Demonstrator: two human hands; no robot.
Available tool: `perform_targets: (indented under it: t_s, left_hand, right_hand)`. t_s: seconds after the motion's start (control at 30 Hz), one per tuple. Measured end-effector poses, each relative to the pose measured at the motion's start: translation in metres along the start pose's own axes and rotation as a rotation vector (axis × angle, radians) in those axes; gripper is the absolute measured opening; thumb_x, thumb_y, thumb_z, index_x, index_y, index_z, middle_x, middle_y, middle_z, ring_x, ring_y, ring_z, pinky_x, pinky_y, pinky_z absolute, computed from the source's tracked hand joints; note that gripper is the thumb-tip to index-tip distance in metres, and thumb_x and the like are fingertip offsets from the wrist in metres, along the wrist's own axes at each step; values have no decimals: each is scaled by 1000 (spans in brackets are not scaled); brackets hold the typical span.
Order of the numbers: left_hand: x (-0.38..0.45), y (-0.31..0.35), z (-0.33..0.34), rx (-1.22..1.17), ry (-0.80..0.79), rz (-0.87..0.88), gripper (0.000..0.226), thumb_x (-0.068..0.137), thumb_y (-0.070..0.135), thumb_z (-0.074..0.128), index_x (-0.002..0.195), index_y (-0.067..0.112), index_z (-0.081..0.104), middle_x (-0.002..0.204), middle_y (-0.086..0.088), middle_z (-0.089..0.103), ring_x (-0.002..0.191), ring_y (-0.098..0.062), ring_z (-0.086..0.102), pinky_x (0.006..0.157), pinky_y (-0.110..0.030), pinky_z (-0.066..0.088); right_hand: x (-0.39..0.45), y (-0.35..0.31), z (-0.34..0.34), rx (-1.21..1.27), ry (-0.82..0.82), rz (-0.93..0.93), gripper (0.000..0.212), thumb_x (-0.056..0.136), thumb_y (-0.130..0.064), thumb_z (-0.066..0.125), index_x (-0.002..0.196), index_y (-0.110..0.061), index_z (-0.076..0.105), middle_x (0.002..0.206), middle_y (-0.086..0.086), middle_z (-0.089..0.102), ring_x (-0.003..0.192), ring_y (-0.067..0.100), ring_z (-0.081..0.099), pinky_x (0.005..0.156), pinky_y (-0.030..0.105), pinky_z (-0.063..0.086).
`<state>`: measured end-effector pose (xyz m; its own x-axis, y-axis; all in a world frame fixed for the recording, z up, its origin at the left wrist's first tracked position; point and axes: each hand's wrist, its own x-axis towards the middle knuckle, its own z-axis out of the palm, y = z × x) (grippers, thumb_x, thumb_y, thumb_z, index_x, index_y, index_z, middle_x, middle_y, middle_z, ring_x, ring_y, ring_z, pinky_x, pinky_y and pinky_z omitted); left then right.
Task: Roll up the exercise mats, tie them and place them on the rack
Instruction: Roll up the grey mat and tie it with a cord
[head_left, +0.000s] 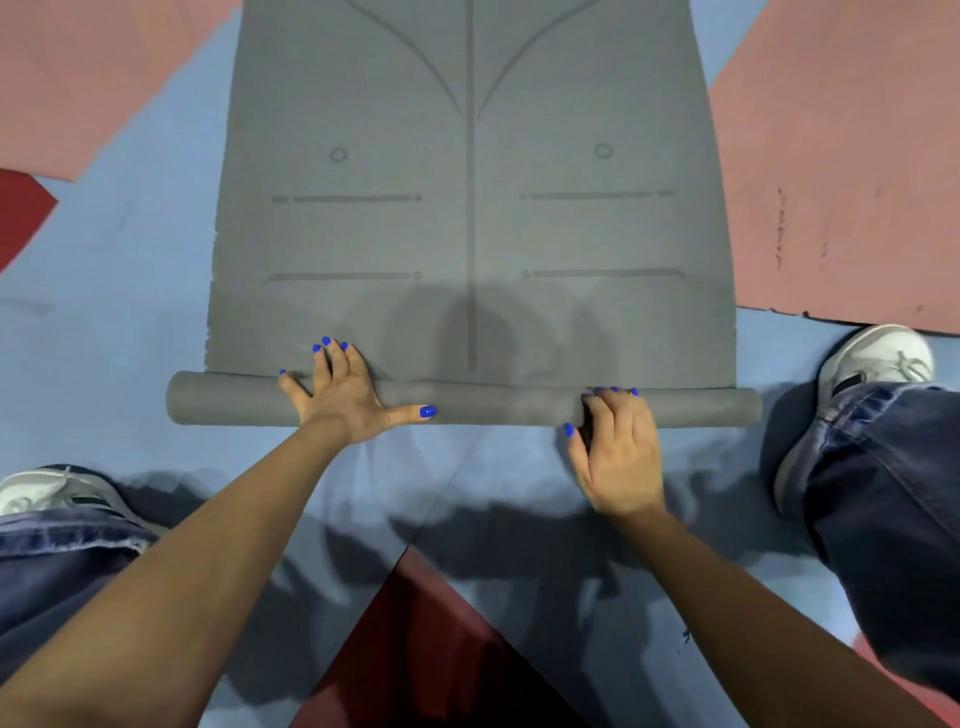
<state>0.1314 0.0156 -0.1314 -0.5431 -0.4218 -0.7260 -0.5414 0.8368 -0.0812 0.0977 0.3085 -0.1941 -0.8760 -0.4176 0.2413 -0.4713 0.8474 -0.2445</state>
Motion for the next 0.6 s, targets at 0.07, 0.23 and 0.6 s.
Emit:
perform_targets:
  t_s: [0.07,0.23,0.6]
  left_hand:
    - [0,-1,1,-1,19,6,149,37,97,25,151,7,-6,160,-8,-12,146,-21,-16,112,-65,-3]
    - [-3,-5,13,-35,123,43,133,49,95,25,153,18,-7,160,3,-14,146,-18,-17,112,-60,-6]
    - [10,-4,-2,-122,136,59,135,45,96,29,152,24,-14,159,6,-21,146,-16,-16,111,-64,-9]
  right_hand:
    - [-4,-2,3,37,-72,7,43,88,-28,48,119,1,53,119,22,59,118,33,44,111,44,23]
    - [19,9,-1,36,-240,-51,48,99,-40,30,127,-4,47,125,17,56,122,30,43,116,38,14]
    - [46,11,-11,80,-427,-29,64,99,-50,15,119,-6,57,125,13,58,115,28,51,106,35,21]
